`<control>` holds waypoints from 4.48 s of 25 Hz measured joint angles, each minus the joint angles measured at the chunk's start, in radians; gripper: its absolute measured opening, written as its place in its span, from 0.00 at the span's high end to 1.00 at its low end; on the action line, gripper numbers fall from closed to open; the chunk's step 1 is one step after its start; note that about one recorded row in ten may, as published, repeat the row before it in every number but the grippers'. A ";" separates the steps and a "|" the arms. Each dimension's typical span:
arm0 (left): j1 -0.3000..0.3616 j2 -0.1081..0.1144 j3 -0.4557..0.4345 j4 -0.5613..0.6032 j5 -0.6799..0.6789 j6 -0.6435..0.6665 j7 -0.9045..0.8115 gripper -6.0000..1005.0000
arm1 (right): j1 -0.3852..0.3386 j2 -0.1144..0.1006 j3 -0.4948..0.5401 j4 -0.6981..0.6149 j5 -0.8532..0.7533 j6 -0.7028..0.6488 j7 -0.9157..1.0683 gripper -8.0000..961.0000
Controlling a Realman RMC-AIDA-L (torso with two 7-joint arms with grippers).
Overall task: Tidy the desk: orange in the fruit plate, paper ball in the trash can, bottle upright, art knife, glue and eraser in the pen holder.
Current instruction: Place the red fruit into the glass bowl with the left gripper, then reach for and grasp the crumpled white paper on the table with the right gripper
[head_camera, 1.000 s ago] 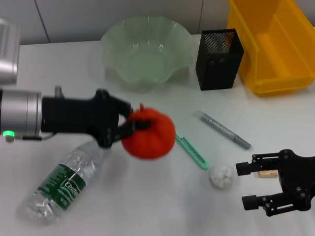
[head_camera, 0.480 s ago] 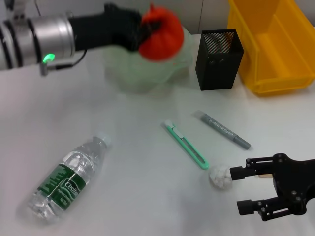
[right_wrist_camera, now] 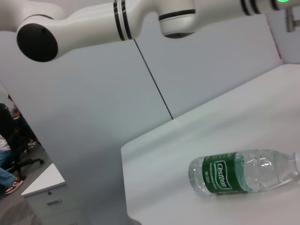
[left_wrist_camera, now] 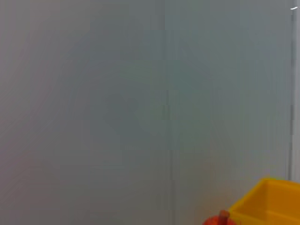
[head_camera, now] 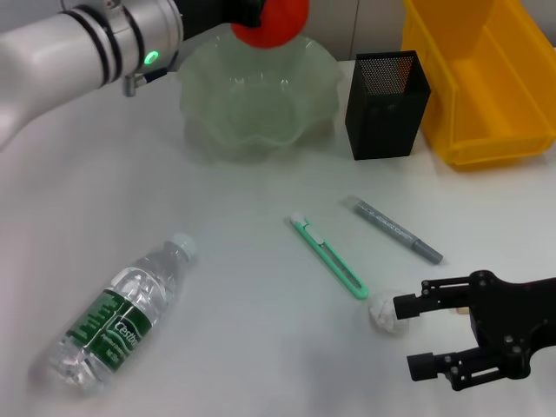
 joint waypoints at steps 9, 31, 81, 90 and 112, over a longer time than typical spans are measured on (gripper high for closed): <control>-0.036 0.000 0.099 -0.052 -0.112 -0.081 0.032 0.91 | 0.038 0.000 -0.001 0.031 0.000 0.005 -0.001 0.30; 0.006 0.006 0.111 -0.016 -0.125 -0.022 0.008 0.28 | 0.061 0.000 0.011 0.033 0.000 0.025 0.000 0.31; 0.522 0.104 -0.257 0.220 0.484 1.306 -0.115 0.14 | 0.416 0.004 -0.823 -0.407 -0.422 0.186 1.256 0.34; 0.526 0.099 -0.259 0.219 0.507 1.313 -0.109 0.14 | 0.449 0.011 -0.959 -0.274 -0.414 0.313 1.307 0.34; 0.524 0.095 -0.260 0.218 0.511 1.304 -0.097 0.14 | 0.487 0.012 -1.088 -0.205 -0.336 0.377 1.341 0.36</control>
